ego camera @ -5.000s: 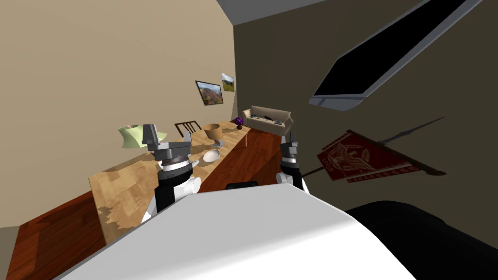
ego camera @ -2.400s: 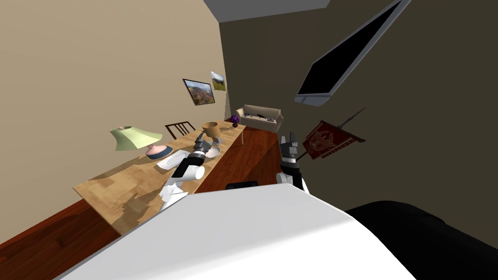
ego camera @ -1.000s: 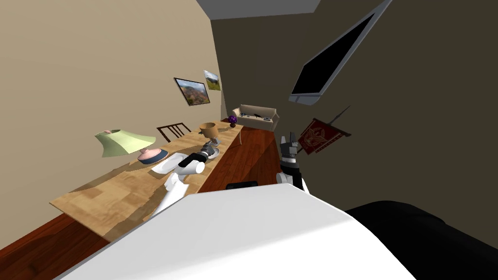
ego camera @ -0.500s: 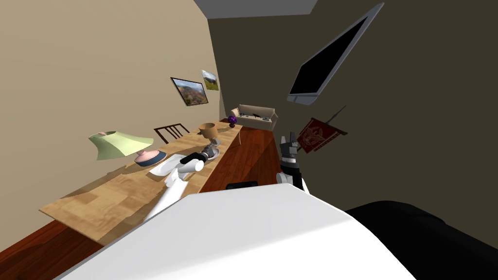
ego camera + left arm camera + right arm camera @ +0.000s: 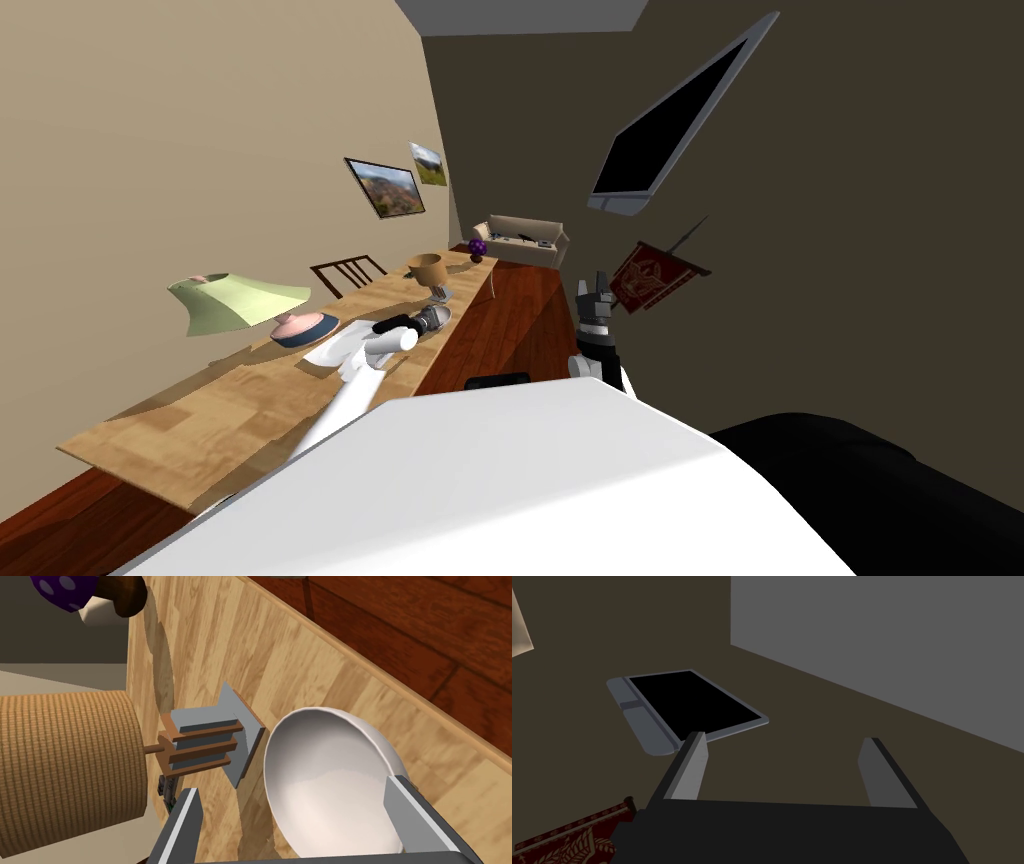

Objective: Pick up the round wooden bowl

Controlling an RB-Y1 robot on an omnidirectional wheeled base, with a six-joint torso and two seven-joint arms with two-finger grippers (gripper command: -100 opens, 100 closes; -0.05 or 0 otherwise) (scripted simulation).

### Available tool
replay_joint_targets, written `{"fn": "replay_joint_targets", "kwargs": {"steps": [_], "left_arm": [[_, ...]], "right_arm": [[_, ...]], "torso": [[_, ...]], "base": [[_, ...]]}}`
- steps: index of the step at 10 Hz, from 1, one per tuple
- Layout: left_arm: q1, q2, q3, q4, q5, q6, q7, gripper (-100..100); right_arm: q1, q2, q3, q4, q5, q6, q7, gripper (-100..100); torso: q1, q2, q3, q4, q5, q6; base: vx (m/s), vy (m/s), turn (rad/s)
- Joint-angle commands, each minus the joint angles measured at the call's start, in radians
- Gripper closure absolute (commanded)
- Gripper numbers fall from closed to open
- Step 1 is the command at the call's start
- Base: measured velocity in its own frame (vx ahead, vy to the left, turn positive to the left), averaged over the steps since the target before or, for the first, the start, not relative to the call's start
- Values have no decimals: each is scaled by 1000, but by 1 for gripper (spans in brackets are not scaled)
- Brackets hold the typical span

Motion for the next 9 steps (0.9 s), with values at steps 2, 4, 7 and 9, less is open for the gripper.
{"fn": "replay_joint_targets", "kwargs": {"steps": [2, 4, 7, 9], "left_arm": [[-17, 10, 2, 40, 13, 62, -7, -100], [-27, 18, 4, 66, 23, 109, -11, -100], [-41, 31, 8, 115, 39, 193, -20, -100], [-47, 36, 9, 137, 46, 231, -24, -100]], "right_arm": [[0, 0, 0, 0, 0, 0, 0, 0], [0, 0, 0, 0, 0, 0, 0, 0], [0, 0, 0, 0, 0, 0, 0, 0], [0, 0, 0, 0, 0, 0, 0, 0]], "torso": [[0, 0, 0, 0, 0, 0], [0, 0, 0, 0, 0, 0], [0, 0, 0, 0, 0, 0], [0, -2, -1, 0, 0, 0]], "base": [[14, 30, -33], [17, 32, -33], [18, 29, -29], [34, 37, -40]]}}
